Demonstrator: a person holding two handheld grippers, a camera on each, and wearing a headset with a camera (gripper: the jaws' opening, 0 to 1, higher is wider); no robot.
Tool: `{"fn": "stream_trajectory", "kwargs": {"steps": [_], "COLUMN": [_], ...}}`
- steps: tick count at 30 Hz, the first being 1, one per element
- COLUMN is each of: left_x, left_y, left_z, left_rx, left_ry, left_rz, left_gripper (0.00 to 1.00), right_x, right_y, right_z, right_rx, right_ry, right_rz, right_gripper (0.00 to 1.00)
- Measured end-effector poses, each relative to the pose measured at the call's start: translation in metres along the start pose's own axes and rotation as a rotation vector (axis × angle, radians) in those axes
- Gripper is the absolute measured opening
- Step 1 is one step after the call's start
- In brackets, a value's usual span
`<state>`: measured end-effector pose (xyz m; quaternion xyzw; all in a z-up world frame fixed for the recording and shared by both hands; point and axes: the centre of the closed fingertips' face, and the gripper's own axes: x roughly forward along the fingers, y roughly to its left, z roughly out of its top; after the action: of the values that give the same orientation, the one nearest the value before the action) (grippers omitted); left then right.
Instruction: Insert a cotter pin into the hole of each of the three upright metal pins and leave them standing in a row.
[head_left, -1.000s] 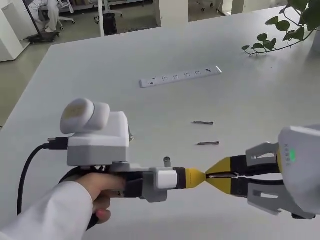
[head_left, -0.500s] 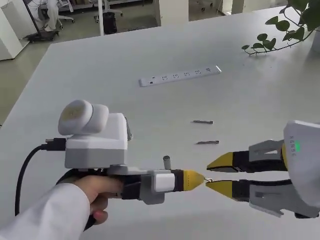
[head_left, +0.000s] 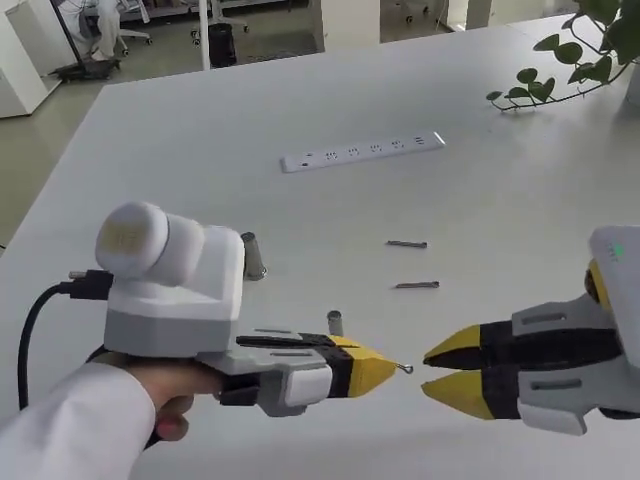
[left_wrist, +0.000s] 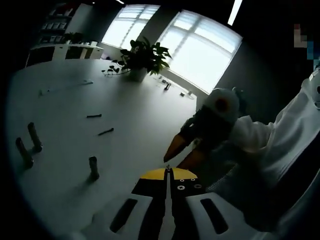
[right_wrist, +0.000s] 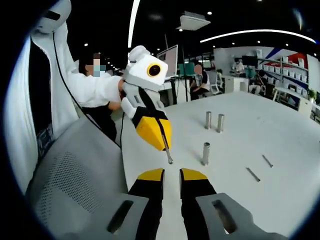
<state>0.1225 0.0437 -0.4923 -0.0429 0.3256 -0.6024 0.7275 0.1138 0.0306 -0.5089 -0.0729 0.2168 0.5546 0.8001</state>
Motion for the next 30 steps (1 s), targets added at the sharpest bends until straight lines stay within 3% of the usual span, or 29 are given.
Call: {"fn": "stream_trajectory", "kwargs": {"steps": [5, 7, 10, 12, 15, 19, 30], "left_x": [0.001, 0.001, 0.001, 0.002, 0.002, 0.003, 0.008], "left_y": [-0.006, -0.008, -0.012, -0.013, -0.015, -0.014, -0.014], "left_z": [0.003, 0.003, 0.005, 0.004, 0.005, 0.0, -0.011], "left_rx": [0.129, 0.116, 0.206, 0.233, 0.229, 0.26, 0.3], "left_ry": [-0.004, -0.001, 0.001, 0.006, 0.0, 0.022, 0.067], "left_rz": [-0.025, -0.027, -0.045, -0.054, -0.07, -0.07, -0.09], "left_gripper": [0.0, 0.0, 0.0, 0.0, 0.0, 0.0, 0.0], "right_x": [0.005, 0.006, 0.007, 0.007, 0.008, 0.007, 0.008], "right_y": [0.005, 0.007, 0.009, 0.01, 0.011, 0.012, 0.02], "right_z": [0.0, 0.0, 0.0, 0.002, 0.0, -0.001, -0.01], "right_rx": [0.014, 0.011, 0.011, 0.017, 0.012, 0.028, 0.025], "right_ry": [-0.002, 0.004, 0.007, 0.001, 0.009, 0.003, 0.042], "right_rz": [0.042, 0.059, 0.072, 0.08, 0.088, 0.099, 0.142], "right_gripper": [0.14, 0.14, 0.1, 0.07, 0.05, 0.0, 0.0]}}
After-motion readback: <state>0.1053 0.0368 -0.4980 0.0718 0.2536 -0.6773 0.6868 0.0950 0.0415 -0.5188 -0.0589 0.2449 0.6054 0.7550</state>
